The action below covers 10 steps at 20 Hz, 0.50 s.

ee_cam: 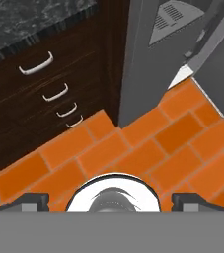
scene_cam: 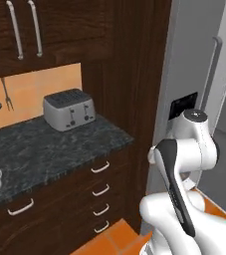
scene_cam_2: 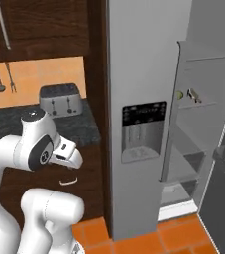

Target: Place one lime and one fish in each tupperware on the nearby counter, to pack two identical lunches.

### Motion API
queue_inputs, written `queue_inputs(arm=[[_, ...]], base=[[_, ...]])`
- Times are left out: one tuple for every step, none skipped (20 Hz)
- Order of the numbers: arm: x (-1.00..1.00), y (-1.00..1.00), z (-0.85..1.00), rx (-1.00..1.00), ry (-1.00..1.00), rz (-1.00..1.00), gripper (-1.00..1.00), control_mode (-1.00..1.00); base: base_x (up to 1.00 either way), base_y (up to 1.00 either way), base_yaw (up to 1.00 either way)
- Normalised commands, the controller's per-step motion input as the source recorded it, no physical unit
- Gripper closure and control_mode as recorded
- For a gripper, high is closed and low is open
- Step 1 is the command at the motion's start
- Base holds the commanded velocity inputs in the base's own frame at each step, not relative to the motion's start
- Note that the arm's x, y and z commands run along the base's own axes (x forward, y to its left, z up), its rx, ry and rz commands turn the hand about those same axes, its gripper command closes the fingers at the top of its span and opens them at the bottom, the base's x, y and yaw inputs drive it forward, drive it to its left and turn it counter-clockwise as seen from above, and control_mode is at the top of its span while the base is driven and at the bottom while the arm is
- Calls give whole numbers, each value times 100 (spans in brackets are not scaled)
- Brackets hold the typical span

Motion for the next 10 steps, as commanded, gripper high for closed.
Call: queue_inputs(arm=[[0, 0, 0, 0, 0, 0, -100, 100], [0, 0, 0, 0, 0, 0, -100, 100], [0, 0, 0, 0, 0, 0, -100, 100], [0, 0, 0, 0, 0, 0, -100, 100], [0, 0, 0, 0, 0, 0, -100, 100], [0, 0, 0, 0, 0, 0, -100, 100], [0, 0, 0, 0, 0, 0, -100, 100], [0, 0, 0, 0, 0, 0, -100, 100], [0, 0, 0, 0, 0, 0, -100, 100], [0, 0, 0, 0, 0, 0, -100, 100]], base=[[0, -100, 44], [0, -100, 45], [0, -100, 46], [0, -100, 45], [0, -100, 43], [0, -100, 41], [0, -100, 40], [0, -100, 41], [0, -100, 41], [0, -100, 40]])
